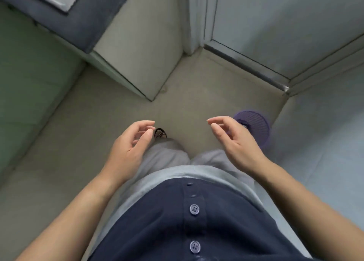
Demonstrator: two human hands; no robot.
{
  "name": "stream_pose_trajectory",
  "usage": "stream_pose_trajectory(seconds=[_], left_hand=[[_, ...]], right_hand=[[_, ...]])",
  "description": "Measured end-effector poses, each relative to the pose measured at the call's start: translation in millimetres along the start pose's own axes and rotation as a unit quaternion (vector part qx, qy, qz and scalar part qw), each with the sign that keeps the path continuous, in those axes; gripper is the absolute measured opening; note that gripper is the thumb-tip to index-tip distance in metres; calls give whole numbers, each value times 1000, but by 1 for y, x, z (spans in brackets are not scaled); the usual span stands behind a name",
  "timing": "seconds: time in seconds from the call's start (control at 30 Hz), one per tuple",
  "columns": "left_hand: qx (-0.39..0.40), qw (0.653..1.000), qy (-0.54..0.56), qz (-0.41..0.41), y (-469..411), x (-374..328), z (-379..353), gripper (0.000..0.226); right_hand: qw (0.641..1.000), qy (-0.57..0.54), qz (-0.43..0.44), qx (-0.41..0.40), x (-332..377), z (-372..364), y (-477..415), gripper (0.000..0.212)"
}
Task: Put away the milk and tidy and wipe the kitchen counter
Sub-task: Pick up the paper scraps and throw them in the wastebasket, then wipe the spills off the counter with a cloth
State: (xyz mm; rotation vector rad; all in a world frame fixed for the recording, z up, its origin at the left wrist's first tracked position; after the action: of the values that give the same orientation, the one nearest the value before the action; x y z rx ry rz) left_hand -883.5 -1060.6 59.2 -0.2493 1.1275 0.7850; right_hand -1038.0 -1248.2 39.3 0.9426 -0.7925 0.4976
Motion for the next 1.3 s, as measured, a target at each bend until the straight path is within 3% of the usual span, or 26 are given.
stream_pose_trajectory(seconds=[0.13,0.3,0.63,0.83,1.0,1.3], left_hand=[[-118,991,46,33,28,22,41,27],[-196,974,95,65,52,62,102,22],[-309,940,118,82,60,154,290,24],[-373,914,128,91,69,184,366,24],[-418,889,123,139,73,226,412,17],[-474,862,118,135,-16,273,555,17]], right_hand=[[995,57,58,59,52,-37,-28,17],[980,100,91,143,106,-120,-57,20],[948,165,141,231,238,-327,-103,28],[924,196,188,269,311,-410,-127,39],[907,228,183,302,343,-469,-163,32],[879,261,212,337,460,-576,-276,25]])
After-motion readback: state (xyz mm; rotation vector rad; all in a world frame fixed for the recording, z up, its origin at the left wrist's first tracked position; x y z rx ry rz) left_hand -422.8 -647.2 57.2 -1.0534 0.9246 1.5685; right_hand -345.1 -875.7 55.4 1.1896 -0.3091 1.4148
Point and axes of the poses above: each hand's wrist, its own y-axis away from the middle knuckle, its own z-axis out of the back of the hand, x = y × z, the point moved 3 cm from there along -y, towards the middle knuckle, and after that the axes turned 13 degrees about -z, right-handed, at the moved point
